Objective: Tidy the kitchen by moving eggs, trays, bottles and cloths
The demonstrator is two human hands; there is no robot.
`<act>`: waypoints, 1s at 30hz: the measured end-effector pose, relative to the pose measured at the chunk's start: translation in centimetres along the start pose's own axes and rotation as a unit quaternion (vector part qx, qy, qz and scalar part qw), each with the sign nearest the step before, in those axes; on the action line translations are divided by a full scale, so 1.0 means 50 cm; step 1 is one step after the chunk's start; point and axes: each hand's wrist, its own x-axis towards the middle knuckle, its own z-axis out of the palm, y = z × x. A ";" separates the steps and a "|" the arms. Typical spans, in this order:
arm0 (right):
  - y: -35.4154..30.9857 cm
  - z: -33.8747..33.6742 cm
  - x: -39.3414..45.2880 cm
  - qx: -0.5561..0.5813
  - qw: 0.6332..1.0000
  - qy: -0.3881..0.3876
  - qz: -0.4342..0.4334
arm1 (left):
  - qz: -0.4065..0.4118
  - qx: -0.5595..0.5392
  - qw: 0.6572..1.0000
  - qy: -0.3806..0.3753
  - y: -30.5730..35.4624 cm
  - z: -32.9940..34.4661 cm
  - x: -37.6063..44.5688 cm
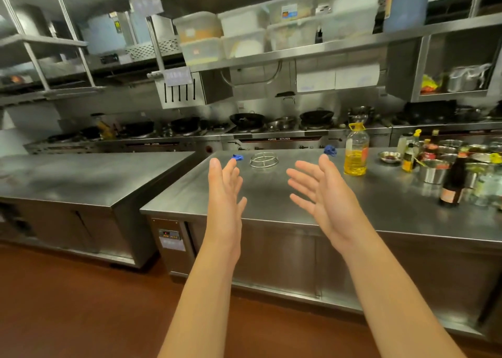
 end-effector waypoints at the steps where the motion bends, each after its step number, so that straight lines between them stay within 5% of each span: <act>1: -0.003 -0.018 0.003 -0.002 1.000 -0.001 -0.001 | 0.000 0.001 1.000 0.001 -0.007 0.017 0.003; 14: -0.035 -0.232 0.032 0.025 0.998 0.051 0.003 | -0.012 0.006 0.999 -0.052 -0.082 0.216 0.046; 30: -0.012 -0.438 0.184 -0.001 0.973 0.230 -0.008 | -0.099 -0.076 0.974 -0.191 -0.267 0.423 0.275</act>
